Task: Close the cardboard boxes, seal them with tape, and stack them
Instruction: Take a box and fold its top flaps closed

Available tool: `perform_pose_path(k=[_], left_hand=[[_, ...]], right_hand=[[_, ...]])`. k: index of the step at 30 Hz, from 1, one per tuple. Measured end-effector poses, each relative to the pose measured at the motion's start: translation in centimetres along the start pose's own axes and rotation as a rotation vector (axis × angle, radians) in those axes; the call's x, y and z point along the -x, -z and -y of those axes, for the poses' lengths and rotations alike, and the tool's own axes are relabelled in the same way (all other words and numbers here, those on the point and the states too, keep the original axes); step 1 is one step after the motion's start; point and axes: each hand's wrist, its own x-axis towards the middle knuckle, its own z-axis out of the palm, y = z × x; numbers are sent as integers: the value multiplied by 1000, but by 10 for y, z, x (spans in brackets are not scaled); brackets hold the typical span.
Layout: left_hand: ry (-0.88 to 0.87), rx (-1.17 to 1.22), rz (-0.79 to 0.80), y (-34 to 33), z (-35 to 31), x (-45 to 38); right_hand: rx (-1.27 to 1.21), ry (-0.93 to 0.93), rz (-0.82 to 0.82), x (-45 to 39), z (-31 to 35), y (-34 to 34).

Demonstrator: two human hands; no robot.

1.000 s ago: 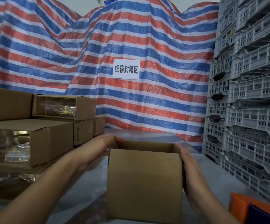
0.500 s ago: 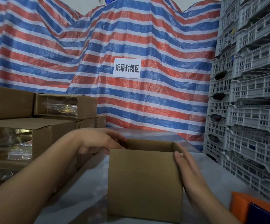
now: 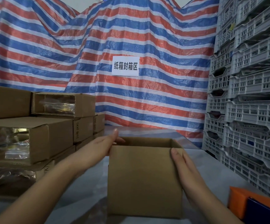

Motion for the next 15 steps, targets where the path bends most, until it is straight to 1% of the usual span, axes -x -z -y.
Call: perform_pose_path(k=[2,4,6,8,10,13,15], left_hand=[[-89,18,-65,-11,10,5],[-117,50,-144,-24,17,7],[-58,132,-239,-32,21,1],[7,180,-270,-32,21,-6],[28,220,-220,-22,19,-10],[21,238,-73,-4,17,-13],[23,237,3,1,19,-16]], right_hand=[[9,2,-13,1,1,-1],[27,11,-5,2,1,-1],[63,15,5,2,2,0],[62,19,-22,-2,-3,2],[-3,-24,-57,-4,-4,1],[-201,-137,-113,-7,-4,-1],[-312,-107,-110,-11,-6,3]])
